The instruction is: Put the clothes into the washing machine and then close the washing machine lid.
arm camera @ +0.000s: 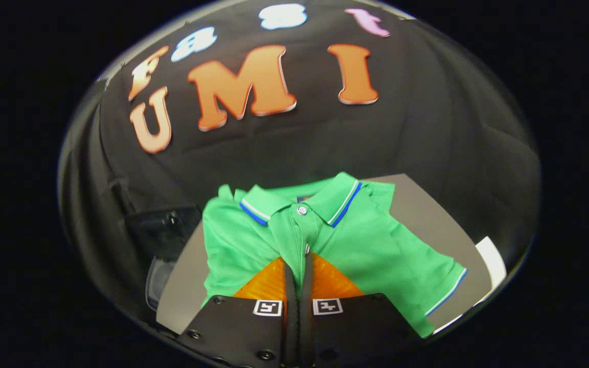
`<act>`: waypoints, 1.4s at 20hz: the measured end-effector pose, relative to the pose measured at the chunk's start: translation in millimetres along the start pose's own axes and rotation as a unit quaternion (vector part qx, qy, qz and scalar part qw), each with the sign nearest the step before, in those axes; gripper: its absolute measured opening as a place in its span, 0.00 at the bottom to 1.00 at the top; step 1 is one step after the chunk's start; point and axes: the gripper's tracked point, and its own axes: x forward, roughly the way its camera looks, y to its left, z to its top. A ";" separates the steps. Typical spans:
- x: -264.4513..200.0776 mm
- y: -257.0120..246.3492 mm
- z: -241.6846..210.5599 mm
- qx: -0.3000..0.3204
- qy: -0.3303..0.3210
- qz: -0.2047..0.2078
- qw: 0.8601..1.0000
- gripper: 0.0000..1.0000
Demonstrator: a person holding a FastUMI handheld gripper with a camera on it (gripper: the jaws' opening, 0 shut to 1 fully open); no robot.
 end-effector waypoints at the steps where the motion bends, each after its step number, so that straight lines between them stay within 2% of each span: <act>1: -3.0 -4.1 10.1 0.011 -0.045 0.004 0.999 0.08; 5: -46.5 1.9 50.6 -0.001 -0.176 0.026 0.984 0.08; 10: -87.4 20.6 82.6 -0.045 -0.236 0.057 0.969 0.08; 12: -114.7 45.6 87.3 -0.060 -0.253 0.065 0.963 0.08; 15: -137.5 85.3 96.5 -0.073 -0.271 0.086 0.956 0.08; 20: -136.9 175.7 109.2 -0.077 -0.274 0.162 0.945 0.08; 28: -90.6 296.8 61.2 -0.071 -0.212 0.255 0.941 0.08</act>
